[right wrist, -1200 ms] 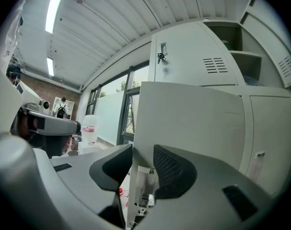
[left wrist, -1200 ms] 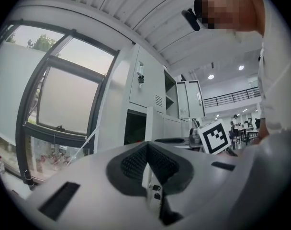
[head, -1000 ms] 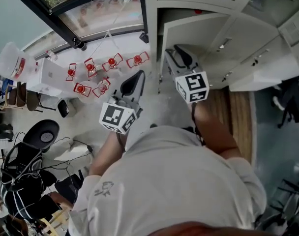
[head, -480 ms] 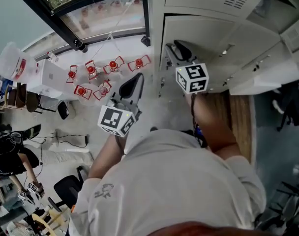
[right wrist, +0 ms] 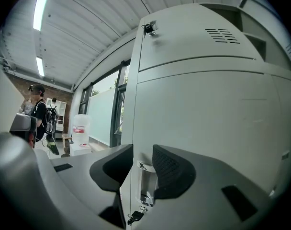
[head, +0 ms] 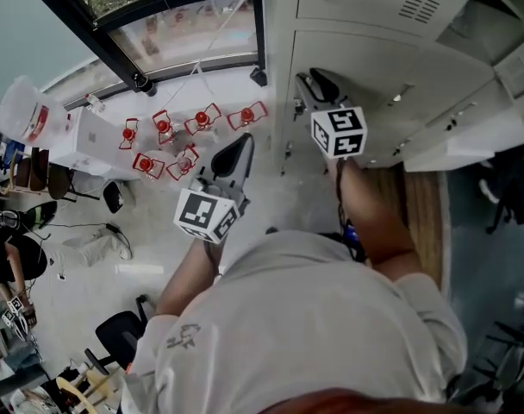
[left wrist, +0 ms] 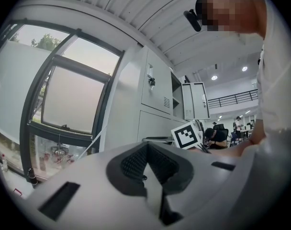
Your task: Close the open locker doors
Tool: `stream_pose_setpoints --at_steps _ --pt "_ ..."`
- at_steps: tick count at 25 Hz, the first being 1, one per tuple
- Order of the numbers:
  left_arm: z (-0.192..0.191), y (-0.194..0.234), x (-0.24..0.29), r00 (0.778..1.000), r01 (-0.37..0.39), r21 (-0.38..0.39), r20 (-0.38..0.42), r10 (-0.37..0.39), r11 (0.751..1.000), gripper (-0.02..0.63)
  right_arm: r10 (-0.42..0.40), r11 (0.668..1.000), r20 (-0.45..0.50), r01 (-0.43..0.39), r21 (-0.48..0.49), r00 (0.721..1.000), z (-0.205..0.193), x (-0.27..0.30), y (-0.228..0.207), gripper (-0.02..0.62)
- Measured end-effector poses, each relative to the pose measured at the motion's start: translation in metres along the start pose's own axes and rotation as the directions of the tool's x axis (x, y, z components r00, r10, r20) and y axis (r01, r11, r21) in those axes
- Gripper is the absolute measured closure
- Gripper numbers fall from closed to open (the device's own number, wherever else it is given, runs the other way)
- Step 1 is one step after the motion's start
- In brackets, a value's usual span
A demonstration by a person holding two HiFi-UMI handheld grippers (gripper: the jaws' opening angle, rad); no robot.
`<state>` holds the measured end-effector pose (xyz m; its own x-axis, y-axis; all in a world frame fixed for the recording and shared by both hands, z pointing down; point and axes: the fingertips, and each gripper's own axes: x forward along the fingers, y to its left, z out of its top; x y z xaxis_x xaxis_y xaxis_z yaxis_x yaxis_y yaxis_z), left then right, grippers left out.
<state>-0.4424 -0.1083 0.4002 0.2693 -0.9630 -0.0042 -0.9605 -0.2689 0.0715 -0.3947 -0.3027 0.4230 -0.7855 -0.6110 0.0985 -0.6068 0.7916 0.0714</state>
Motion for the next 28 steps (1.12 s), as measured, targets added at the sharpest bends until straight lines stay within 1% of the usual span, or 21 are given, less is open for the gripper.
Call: stream_pose_setpoints --at_steps 5,10,14,19,24,27,28 --pt "0.0 0.001 0.002 1.0 0.013 0.01 0.008 -0.013 1.0 0.611 -0.004 1.0 0.0 0.004 0.0 1.0 0.001 0.0 0.0 0.469" --pt "0.001 -0.002 0.003 1.0 0.021 0.011 0.009 -0.021 1.0 0.611 0.01 1.0 0.003 -0.01 0.006 1.0 0.002 -0.003 0.001 0.469" --pt "0.003 -0.008 0.009 1.0 0.029 0.01 0.002 -0.029 1.0 0.611 0.011 1.0 0.016 -0.011 0.005 1.0 0.008 -0.015 -0.001 0.469" --pt "0.008 -0.022 0.024 0.998 0.061 0.029 0.025 -0.062 0.998 0.611 0.024 1.0 0.036 -0.024 0.019 0.999 0.014 -0.041 -0.007 0.47" --pt "0.017 -0.047 0.05 0.995 0.088 0.046 0.036 -0.09 0.995 0.611 0.044 0.999 0.059 -0.044 0.013 0.997 0.017 -0.077 -0.02 0.517" --pt "0.022 -0.064 0.066 0.993 0.107 0.057 0.046 -0.109 0.993 0.611 0.056 0.998 0.091 -0.056 -0.004 0.994 0.025 -0.103 -0.027 0.567" --pt "0.023 -0.07 0.072 0.992 0.114 0.059 0.049 -0.117 0.992 0.611 0.062 0.998 0.107 -0.062 -0.009 0.992 0.029 -0.112 -0.03 0.594"
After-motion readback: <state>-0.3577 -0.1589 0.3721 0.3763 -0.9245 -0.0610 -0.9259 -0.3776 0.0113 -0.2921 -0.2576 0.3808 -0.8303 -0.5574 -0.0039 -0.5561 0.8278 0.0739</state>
